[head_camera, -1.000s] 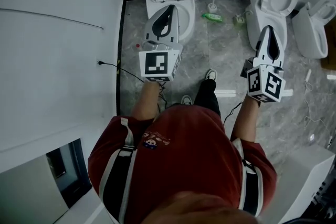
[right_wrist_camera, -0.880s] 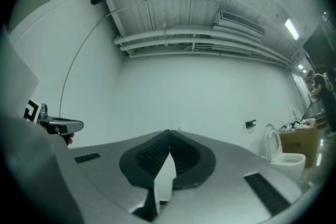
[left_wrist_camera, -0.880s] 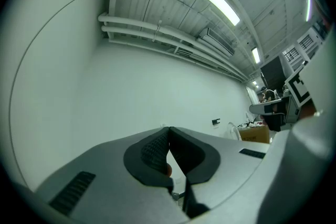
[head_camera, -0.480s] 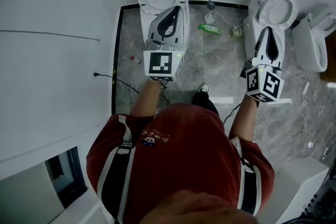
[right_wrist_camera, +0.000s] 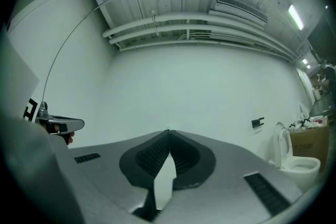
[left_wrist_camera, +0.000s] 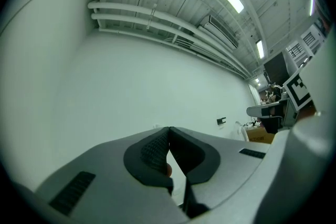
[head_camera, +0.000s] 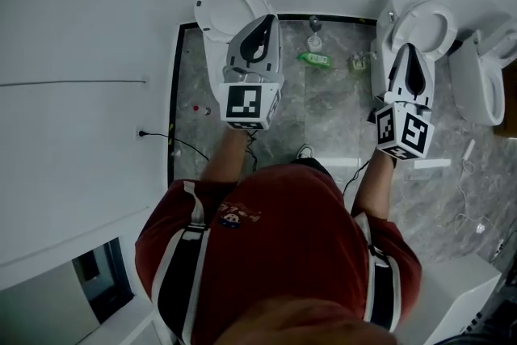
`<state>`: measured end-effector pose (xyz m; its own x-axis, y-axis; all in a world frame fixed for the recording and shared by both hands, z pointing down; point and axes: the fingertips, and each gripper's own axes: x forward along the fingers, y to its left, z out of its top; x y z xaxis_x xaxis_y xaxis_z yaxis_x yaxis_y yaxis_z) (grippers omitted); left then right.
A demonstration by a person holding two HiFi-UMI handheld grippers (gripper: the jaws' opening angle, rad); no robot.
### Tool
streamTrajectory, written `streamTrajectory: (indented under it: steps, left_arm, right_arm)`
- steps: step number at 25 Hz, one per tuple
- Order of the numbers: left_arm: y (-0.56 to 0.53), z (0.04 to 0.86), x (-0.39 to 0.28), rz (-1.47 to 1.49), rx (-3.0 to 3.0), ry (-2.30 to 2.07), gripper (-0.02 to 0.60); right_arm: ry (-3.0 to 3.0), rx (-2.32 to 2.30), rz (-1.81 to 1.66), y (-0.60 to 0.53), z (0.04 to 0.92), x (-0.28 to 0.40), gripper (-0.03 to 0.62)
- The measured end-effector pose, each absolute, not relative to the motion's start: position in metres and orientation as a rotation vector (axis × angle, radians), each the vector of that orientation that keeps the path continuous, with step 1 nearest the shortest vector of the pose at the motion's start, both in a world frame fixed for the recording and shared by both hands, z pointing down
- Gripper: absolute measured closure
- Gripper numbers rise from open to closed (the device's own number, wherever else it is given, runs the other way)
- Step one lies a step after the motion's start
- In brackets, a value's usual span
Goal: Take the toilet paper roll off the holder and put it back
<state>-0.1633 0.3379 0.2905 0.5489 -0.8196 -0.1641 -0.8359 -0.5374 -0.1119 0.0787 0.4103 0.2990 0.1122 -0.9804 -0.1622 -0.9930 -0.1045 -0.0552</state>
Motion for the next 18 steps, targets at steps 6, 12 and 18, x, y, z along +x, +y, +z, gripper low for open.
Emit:
streamTrajectory:
  steps: [6, 12, 18]
  left_arm:
    - [0.299, 0.294, -0.121, 0.121, -2.61, 1.425, 0.563]
    - [0.261, 0.3, -0.107, 0.111, -2.607, 1.445, 0.563]
    - [0.198, 0.315, -0.104, 0.117, -2.629, 1.441, 0.563]
  right_arm:
    - [1.999, -2.206, 0.102, 0.37, 0.303, 0.12, 0.583]
    - [2.02, -2.198, 0.085, 0.328, 0.31, 0.133, 0.583]
    - [2.037, -2.216, 0.077, 0.268, 0.321, 0.13, 0.583]
